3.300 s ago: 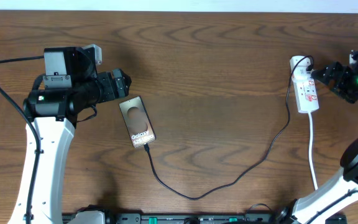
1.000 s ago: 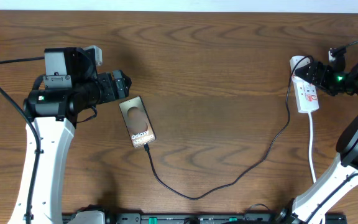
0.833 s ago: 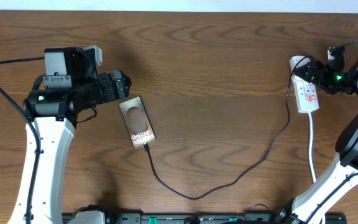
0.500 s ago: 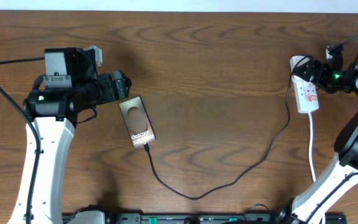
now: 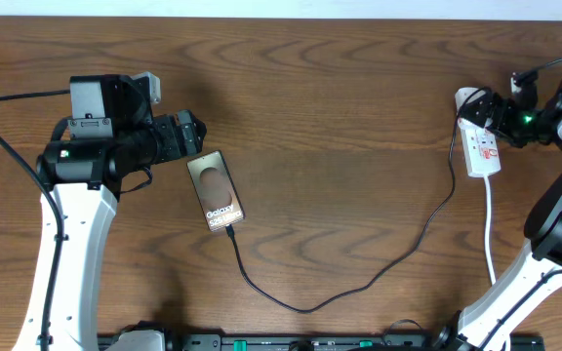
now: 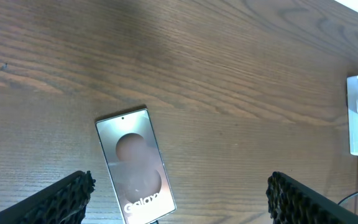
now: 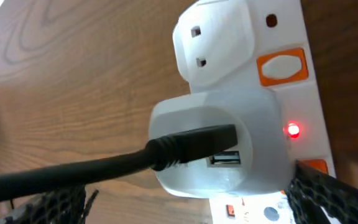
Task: Plug charger to phone and switch on socket
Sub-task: 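Press down the power strip's switch with the right gripper, then lift the right gripper away from the power strip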
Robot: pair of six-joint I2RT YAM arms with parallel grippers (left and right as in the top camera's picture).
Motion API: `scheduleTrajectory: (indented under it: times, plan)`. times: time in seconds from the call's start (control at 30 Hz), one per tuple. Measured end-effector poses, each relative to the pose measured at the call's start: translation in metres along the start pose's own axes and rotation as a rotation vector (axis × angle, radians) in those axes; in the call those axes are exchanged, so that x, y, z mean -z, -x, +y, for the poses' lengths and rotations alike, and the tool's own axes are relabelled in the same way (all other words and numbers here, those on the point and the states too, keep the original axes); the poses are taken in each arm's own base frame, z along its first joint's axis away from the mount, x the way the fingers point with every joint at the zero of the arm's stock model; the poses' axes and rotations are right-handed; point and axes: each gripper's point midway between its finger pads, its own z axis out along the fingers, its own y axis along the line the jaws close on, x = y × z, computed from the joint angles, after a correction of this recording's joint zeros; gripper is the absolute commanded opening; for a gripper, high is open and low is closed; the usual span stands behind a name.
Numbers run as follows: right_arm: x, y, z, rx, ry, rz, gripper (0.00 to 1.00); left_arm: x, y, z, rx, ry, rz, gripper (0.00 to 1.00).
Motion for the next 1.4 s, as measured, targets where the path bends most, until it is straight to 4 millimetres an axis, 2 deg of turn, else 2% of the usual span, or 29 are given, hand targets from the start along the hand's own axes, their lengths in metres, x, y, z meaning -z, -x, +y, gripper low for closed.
scheduleTrajectory:
  times: [0.33, 0.63, 0.73, 0.93, 1.0, 1.13, 1.27, 1.4]
  plan:
    - [0.001, -0.006, 0.001, -0.008, 0.000, 0.008, 0.99, 0.000, 0.000, 0.000, 0.000, 0.000, 0.001, 0.91]
    - [0.006, -0.019, 0.000, -0.101, -0.027, 0.064, 0.99, 0.000, 0.000, 0.000, 0.001, 0.000, 0.001, 0.91]
    - [0.016, -0.029, -0.009, -0.159, -0.093, 0.100, 0.99, 0.000, 0.000, 0.000, 0.001, 0.000, 0.002, 0.91]
    - [0.038, -0.050, -0.052, -0.276, -0.261, 0.140, 0.99, 0.000, 0.000, 0.000, 0.000, 0.000, 0.001, 0.91]
    - [0.044, -0.053, -0.057, -0.293, -0.290, 0.144, 0.99, 0.000, 0.000, 0.000, 0.000, 0.000, 0.002, 0.91]
    - [0.060, -0.050, -0.046, -0.278, -0.316, 0.122, 0.99, 0.000, 0.000, 0.000, 0.000, 0.000, 0.002, 0.91]
    - [0.089, -0.043, -0.021, -0.242, -0.326, 0.075, 0.99, 0.000, -0.001, 0.000, 0.000, 0.001, 0.002, 0.91]
    - [0.118, -0.044, 0.005, -0.221, -0.333, 0.041, 0.99, 0.000, 0.000, 0.000, 0.000, 0.000, 0.001, 0.91]
